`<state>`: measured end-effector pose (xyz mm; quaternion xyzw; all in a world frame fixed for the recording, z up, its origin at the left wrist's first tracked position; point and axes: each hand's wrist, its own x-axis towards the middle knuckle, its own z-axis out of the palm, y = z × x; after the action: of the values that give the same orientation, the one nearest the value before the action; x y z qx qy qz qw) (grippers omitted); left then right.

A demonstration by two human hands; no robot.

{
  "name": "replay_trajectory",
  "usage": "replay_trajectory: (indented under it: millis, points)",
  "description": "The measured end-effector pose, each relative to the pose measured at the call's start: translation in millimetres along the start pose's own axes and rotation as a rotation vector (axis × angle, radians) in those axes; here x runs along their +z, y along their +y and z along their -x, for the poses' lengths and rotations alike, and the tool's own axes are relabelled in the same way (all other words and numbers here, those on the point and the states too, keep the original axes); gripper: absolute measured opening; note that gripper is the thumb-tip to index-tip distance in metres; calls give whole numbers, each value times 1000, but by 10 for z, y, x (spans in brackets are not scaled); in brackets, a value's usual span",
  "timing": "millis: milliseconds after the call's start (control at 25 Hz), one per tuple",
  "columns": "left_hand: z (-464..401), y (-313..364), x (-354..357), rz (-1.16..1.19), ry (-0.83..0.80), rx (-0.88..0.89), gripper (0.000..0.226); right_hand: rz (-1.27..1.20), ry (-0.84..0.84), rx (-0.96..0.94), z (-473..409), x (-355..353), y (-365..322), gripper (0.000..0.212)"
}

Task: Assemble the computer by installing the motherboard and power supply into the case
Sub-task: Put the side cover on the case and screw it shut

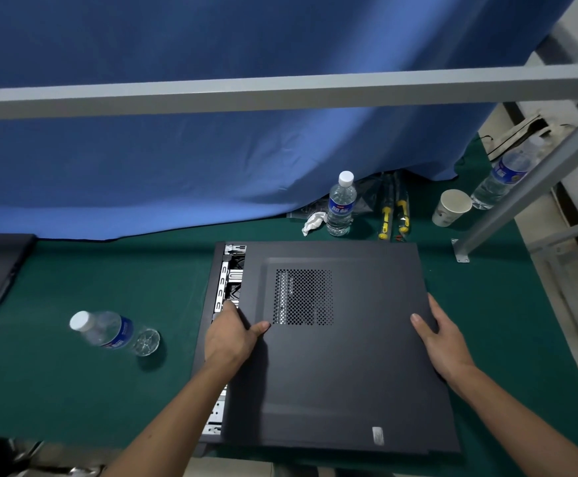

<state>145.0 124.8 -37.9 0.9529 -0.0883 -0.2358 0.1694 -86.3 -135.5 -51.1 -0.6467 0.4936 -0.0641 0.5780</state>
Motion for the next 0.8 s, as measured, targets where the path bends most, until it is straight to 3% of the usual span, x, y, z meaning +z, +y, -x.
replay_trajectory:
  millis: [200,800]
  points:
    - [-20,-64,-48,-57,9,-36,63,11,-5,-13,7,93,-32,59]
    - [-101,-216,-197,-60,16,-54,63,37,-44,23,20,262,-76,60]
